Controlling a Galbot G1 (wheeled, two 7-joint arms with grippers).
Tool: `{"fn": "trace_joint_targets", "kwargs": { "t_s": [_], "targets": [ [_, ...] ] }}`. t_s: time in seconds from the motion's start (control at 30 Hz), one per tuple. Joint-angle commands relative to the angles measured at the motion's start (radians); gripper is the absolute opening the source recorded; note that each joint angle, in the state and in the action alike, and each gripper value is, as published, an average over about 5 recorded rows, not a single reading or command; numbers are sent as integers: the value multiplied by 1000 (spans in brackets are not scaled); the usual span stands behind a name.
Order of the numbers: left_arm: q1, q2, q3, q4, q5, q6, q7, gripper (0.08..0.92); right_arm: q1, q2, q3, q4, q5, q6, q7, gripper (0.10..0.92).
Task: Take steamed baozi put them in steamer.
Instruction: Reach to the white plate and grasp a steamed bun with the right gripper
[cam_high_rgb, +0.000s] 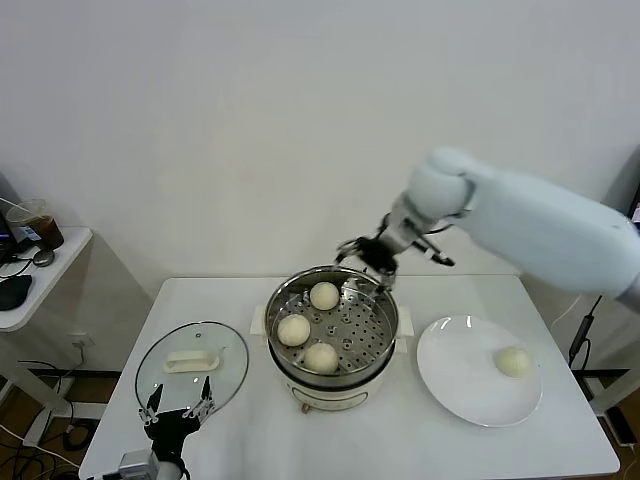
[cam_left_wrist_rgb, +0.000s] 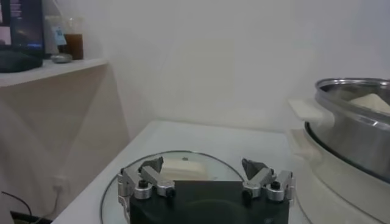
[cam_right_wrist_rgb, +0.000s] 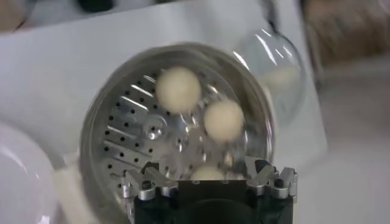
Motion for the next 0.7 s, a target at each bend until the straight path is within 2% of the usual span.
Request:
{"fn": "trace_joint_targets", "kwargs": {
  "t_s": [0.03,0.2,0.4,0.7],
  "targets": [
    [1,6,-3,-4,-4,0,0,823,-168,-244,207,-116,3,-394,-86,823],
    [2,15,-13,-7,-22,2,6,823,-410,-323,374,-112,-175,-377,-105,823],
    [8,17,-25,-16,-26,3,12,823,-686,-333,582,-126,-384,-286,-118,823],
    [24,11,-20,6,-2,0,8,823,-798,-269,674,-201,-511,-172,-98,823]
  ]
}}
